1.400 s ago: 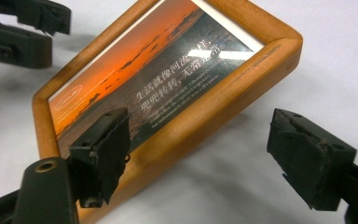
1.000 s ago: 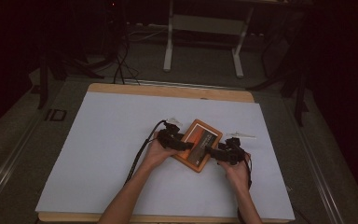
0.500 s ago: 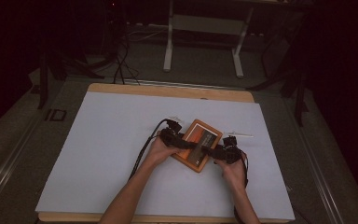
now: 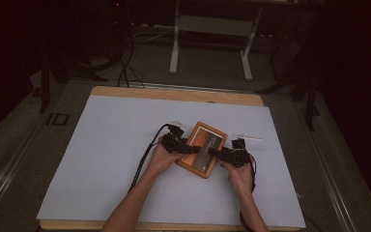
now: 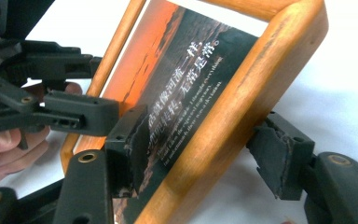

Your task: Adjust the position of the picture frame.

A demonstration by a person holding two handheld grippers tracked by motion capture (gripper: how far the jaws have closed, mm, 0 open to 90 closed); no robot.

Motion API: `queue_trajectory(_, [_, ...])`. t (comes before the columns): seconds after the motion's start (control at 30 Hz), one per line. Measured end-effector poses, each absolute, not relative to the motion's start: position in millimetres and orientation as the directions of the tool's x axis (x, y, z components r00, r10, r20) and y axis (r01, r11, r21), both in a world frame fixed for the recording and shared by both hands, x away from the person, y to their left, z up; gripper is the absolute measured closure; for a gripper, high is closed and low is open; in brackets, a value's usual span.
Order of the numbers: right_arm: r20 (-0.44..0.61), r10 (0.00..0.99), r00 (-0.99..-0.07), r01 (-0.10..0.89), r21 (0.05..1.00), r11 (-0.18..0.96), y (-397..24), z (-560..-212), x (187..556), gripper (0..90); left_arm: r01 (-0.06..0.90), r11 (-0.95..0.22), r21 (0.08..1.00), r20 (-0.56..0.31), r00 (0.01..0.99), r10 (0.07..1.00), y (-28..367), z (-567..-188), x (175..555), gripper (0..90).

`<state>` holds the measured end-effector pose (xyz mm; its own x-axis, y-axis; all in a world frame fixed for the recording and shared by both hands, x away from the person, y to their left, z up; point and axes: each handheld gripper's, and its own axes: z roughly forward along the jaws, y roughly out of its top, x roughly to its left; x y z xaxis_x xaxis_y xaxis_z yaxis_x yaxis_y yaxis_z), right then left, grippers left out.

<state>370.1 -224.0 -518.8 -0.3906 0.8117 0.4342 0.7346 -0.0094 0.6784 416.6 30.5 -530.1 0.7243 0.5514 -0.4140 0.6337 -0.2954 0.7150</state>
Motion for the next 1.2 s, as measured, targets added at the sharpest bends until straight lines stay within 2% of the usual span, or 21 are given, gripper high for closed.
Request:
queue_trajectory(0.7, [0.455,0.76,-0.464,0.7,0.714,0.001,-203.1,-495.3,378.3,50.0,0.614,-0.219,0.758,-0.357,0.673,0.648,64.4,-510.8,380.1,48.3])
queue_trajectory(0.97, [0.457,0.746,-0.484,0.697,0.717,0.013,-192.1,-489.8,384.1,50.3,0.611,-0.226,0.759,-0.325,0.656,0.681,73.5,-505.2,374.4,50.8])
queue_trajectory(1.2, [0.476,0.732,-0.487,0.71,0.704,0.016,-181.8,-491.6,390.5,50.5,0.629,-0.202,0.751,-0.335,0.626,0.704,84.2,-505.4,373.5,51.2])
